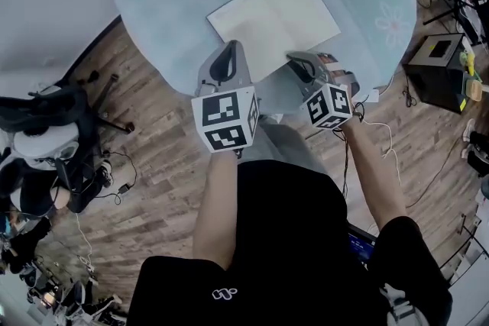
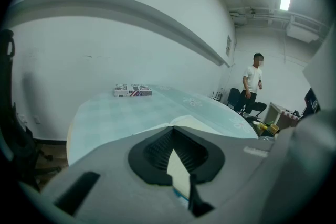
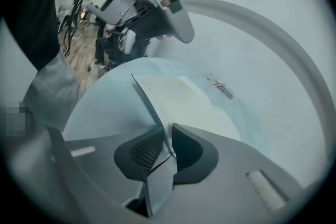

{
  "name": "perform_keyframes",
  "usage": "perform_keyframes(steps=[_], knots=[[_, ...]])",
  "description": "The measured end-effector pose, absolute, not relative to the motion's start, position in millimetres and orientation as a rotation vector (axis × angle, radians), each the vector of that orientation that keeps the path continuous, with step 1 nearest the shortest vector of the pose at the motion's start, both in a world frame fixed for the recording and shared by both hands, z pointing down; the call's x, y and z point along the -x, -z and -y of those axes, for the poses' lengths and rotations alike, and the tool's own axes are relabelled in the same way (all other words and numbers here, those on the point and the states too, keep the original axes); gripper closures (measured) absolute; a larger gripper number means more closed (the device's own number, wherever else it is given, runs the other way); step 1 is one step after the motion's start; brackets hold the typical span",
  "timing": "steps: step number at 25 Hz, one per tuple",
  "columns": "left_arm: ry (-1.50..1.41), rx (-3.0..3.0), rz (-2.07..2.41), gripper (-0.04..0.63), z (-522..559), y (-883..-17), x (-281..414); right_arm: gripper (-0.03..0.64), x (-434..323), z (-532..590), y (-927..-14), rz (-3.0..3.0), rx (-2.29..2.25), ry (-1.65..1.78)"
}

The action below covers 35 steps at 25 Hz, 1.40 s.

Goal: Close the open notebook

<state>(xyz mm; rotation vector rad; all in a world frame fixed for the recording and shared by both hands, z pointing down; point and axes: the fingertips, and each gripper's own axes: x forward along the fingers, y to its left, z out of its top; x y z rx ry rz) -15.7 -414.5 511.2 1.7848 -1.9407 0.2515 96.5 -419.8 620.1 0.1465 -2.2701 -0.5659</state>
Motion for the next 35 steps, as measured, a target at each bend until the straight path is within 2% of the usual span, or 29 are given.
perform_keyframes(steps=[14, 18, 24, 28, 31, 35], knots=[[-0.248, -1.839, 1.931, 0.592, 426.8, -496.0, 13.1, 0.6, -128.6, 456.5, -605.8, 2.579, -0.706, -0.537], [-0.228, -1.855, 1.918, 0.592, 432.5, -494.5, 9.1, 0.59, -133.9, 466.3, -611.8, 2.498, -0.821, -0.7], [-0.197, -1.907, 1.889, 0.592, 448.0, -481.4, -12.6, 0.555, -164.0, 484.9, -600.2, 2.401, -1.112, -1.117], [-0.173, -1.978, 1.873, 0.592, 461.0, -457.9, -37.9, 0.555, -198.5, 508.8, -548.1, 2.497, -1.269, -1.051], [-0.152, -2.034, 1.866, 0.592, 472.7, -436.4, -56.0, 0.56, -222.4, 531.3, -487.6, 2.602, -1.358, -0.857], [-0.089, -2.114, 1.875, 0.592, 489.8, -399.4, -74.3, 0.605, -243.6, 547.5, -397.1, 2.751, -1.452, -0.541]])
